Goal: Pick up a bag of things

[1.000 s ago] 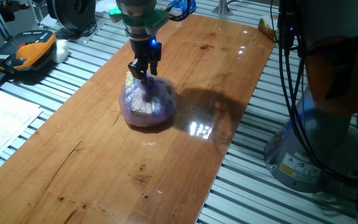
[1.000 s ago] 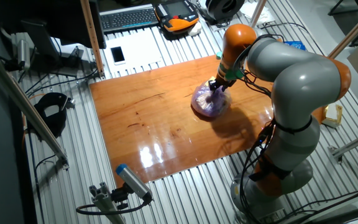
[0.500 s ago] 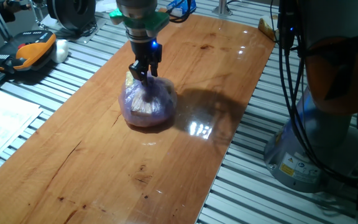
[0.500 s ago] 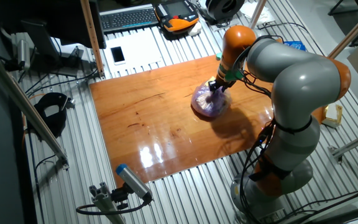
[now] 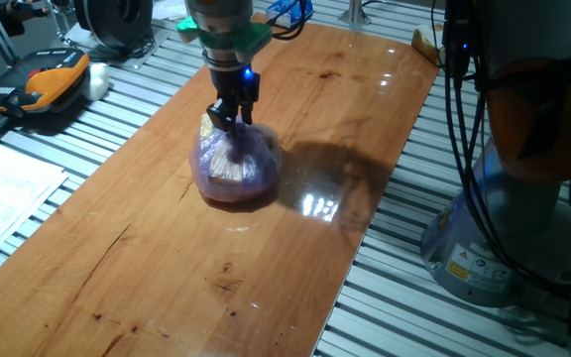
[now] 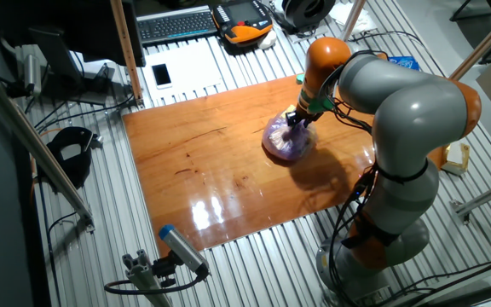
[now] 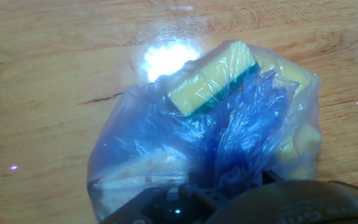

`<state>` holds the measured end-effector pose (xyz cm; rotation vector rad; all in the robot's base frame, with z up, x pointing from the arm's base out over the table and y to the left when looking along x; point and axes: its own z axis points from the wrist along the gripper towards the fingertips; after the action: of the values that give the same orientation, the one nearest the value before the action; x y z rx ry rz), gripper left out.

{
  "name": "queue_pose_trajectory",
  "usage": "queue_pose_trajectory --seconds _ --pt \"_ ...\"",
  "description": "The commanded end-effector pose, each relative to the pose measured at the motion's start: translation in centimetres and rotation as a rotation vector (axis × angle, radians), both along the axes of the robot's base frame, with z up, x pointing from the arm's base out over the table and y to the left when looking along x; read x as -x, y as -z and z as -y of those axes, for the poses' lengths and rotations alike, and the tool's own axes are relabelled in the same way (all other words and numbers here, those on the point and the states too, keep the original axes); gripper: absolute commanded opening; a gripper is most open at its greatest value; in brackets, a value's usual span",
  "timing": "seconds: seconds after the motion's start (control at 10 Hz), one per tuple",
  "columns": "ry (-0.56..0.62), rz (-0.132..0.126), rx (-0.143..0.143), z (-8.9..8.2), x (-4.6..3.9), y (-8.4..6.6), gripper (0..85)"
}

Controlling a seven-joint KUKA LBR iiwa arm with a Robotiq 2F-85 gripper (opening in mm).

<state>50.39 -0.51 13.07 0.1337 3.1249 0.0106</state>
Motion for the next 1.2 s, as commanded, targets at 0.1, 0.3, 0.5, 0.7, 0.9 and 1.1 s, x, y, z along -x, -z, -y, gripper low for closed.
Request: queue_pose_trajectory --seconds 0.1,0.3,0.5,0.7,0.9,1.1 --pt "-0.002 0.000 -0.002 0.09 0.04 -0.01 34.0" --pt "-0.003 0.000 -0.001 0.07 0.06 0.07 34.0" --pt "-0.005 0.002 0.000 0.10 0.04 0.23 34.0" --pt "-0.006 0.011 -0.001 0.16 -0.03 0.60 34.0" --pt "-0.023 0.004 -0.030 0.31 0.03 0.36 0.0" --pt "-0.026 0.024 -0.019 0.25 0.06 0.17 0.0"
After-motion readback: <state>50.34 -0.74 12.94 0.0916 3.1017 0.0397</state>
